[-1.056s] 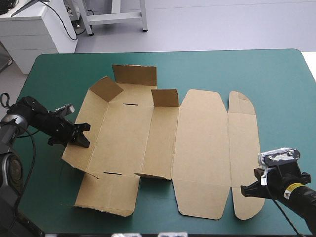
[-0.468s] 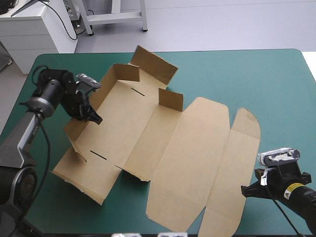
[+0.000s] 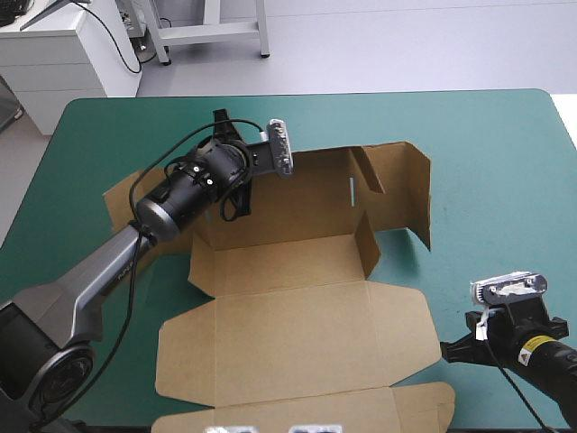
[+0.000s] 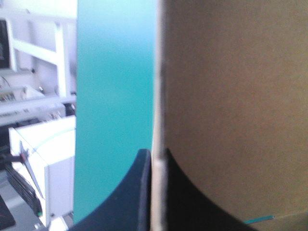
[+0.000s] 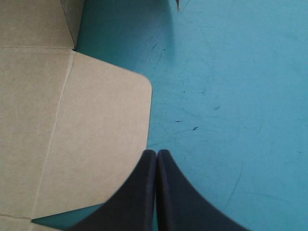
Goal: Fold the box
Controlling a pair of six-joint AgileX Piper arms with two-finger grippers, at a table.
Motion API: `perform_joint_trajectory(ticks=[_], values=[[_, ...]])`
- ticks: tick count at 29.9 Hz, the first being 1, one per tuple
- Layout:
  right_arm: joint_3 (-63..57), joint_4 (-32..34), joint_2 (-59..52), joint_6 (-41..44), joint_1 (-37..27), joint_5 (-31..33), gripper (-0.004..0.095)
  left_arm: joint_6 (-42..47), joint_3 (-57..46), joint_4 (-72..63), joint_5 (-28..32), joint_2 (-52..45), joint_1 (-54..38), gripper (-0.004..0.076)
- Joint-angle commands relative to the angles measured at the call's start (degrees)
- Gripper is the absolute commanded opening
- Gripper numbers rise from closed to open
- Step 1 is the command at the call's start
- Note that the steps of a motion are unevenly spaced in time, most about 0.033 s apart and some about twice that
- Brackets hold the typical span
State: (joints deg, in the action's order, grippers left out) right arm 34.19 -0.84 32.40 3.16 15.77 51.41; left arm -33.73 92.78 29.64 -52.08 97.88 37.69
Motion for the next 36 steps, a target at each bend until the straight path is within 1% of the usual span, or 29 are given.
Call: perform_joint_trajectory(ticks=[1,3,4,7,13,15,18,26,30,33,36], values=[[1.49,0.0,0.06,-0.09,-0.28,-1.41,-0.0021,4.34,1.9,5.65,6.67,-2.89,2.67,-0.0008],[1.49,0.0,0.06,0.03,-0.28,-1.3,-0.0021,9.31,1.8,7.91,5.5,-2.89,3.6,-0.0008],[1.49,0.0,0.06,0.5,-0.28,-1.3,-0.0021,10.17,1.8,8.88,4.51,-2.89,4.05,-0.0008],[1.49,-0.36,0.06,0.53,-0.28,-1.3,-0.0021,12.37,1.71,11.49,3.09,-2.89,5.16,-0.0008],[1.49,-0.48,0.06,0.53,-0.28,-1.3,-0.0021,13.82,1.58,14.97,3.09,-2.99,8.45,-0.0008],[1.49,-0.48,0.06,0.53,-0.28,-1.3,-0.0021,14.76,0.54,18.69,3.22,-2.99,9.74,-0.0008],[1.49,-0.37,0.06,0.94,-0.28,-1.3,-0.0021,18.81,-3.03,27.47,3.3,-2.99,11.77,-0.0008],[1.49,0.05,0.06,0.94,-0.28,-2.0,-0.0021,35.92,-15.13,49.82,2.0,-3.21,17.03,-0.0008],[1.49,0.18,0.06,1.04,-0.28,-2.36,-0.0021,41.16,-18.48,54.65,0.64,-4.0,18.4,-0.0008],[1.49,0.29,0.06,1.45,-0.28,-3.56,-0.0021,41.47,-20.53,54.64,-1.06,-5.07,19.44,-0.0008],[2.13,0.84,0.3,2.72,-0.28,-6.15,-0.0021,41.59,-22.81,54.5,-1.92,-7.05,20.79,-0.0008]])
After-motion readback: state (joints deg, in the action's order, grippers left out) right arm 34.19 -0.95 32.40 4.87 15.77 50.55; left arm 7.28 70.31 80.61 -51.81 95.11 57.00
